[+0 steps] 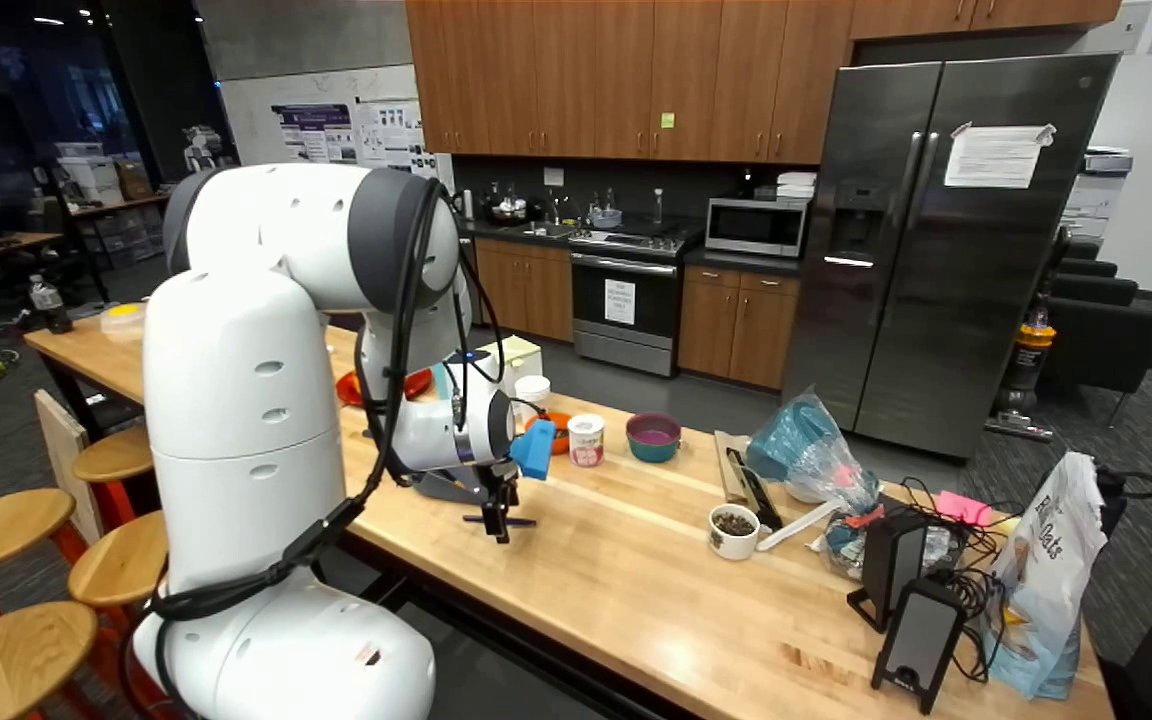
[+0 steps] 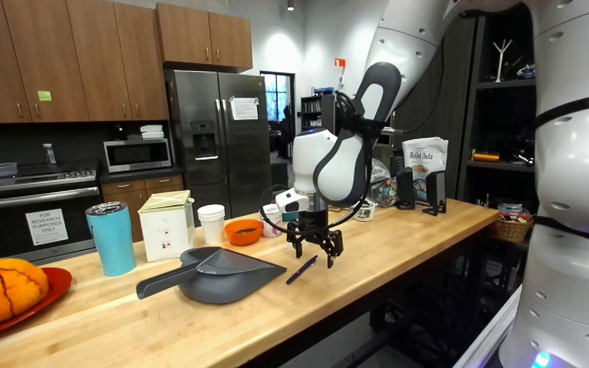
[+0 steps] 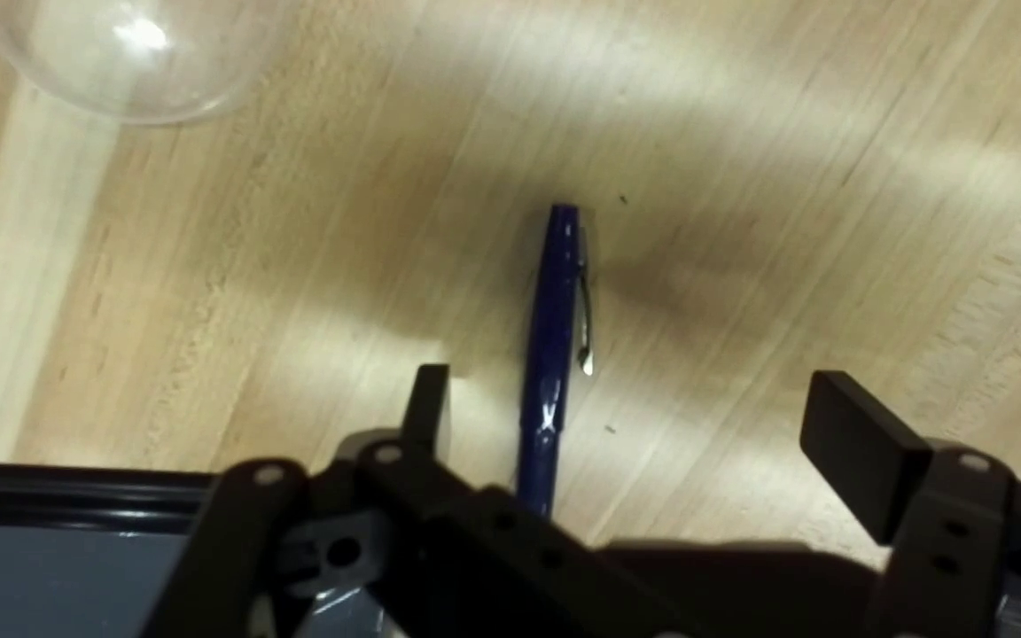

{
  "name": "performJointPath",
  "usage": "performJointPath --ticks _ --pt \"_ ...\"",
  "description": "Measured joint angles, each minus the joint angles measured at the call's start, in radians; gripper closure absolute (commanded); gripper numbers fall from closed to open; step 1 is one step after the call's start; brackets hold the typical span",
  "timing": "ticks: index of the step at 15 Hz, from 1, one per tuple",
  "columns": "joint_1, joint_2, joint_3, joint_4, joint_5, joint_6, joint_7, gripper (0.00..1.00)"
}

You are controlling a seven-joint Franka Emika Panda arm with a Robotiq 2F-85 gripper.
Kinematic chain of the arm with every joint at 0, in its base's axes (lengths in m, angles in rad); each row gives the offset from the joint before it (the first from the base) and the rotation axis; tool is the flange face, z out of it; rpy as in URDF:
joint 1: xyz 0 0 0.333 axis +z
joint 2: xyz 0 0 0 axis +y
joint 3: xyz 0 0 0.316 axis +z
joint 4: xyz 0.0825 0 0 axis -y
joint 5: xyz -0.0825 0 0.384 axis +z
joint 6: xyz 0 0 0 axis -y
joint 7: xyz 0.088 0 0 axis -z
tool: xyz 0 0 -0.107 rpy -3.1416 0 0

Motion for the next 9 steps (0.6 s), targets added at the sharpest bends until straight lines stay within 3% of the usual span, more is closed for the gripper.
performJointPath --ticks 1,2,9 --pt "0.000 0.005 0.001 0.002 0.000 0.004 -0.001 0.08" --pt "0.000 0.010 0.001 0.003 0.000 0.008 -0.002 0.24" --pt "0.004 0.030 0.004 0.015 -0.001 0.015 -0.002 0.73"
